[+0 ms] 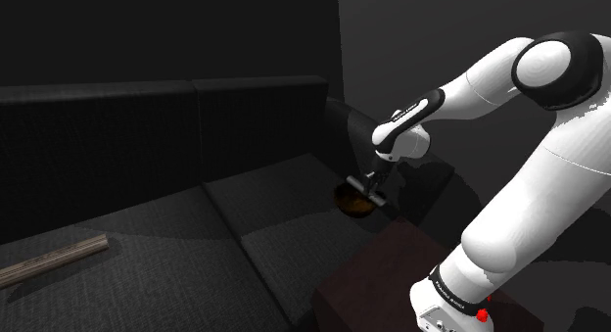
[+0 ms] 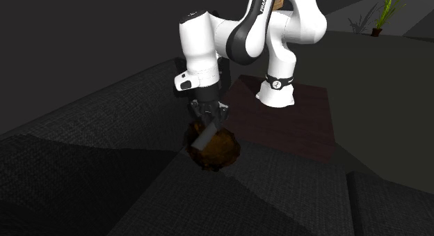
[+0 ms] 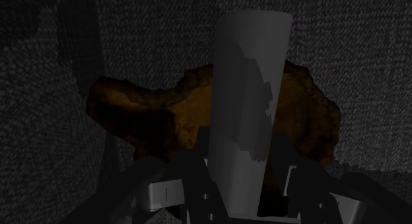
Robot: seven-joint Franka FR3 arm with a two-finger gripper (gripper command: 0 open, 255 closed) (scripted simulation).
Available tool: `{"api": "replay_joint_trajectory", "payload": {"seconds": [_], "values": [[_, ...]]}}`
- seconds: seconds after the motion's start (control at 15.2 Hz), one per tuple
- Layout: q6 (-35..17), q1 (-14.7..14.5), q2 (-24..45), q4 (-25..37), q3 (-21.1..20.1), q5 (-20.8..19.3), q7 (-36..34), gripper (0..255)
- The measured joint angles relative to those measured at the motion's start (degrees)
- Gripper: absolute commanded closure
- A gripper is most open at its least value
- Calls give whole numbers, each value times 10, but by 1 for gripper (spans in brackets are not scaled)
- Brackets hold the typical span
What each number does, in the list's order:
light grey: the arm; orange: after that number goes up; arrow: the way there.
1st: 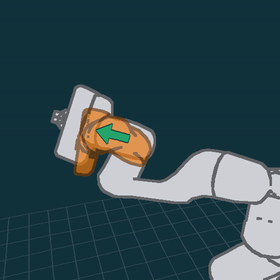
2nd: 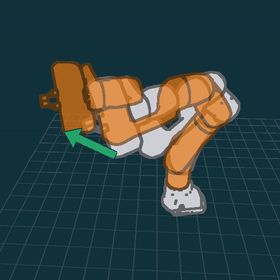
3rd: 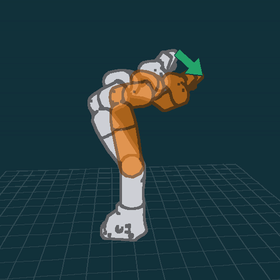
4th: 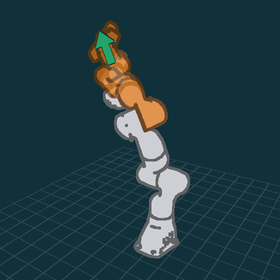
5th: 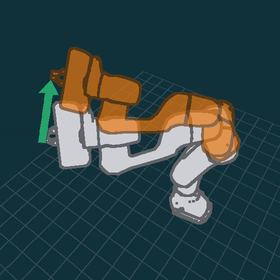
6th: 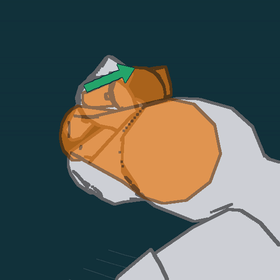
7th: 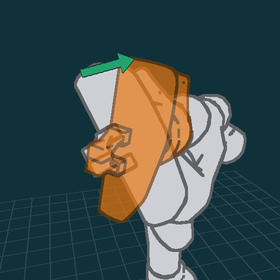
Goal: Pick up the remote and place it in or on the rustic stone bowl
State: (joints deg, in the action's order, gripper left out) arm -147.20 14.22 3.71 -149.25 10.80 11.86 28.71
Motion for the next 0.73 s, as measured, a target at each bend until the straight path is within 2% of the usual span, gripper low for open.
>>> {"api": "replay_joint_trajectory", "payload": {"seconds": [0.26, 0.33, 0.73], "values": [[-1, 0, 2, 0, 0, 1, 1, 255], [-2, 0, 2, 0, 0, 1, 1, 0], [-2, 0, 2, 0, 0, 1, 1, 0]]}}
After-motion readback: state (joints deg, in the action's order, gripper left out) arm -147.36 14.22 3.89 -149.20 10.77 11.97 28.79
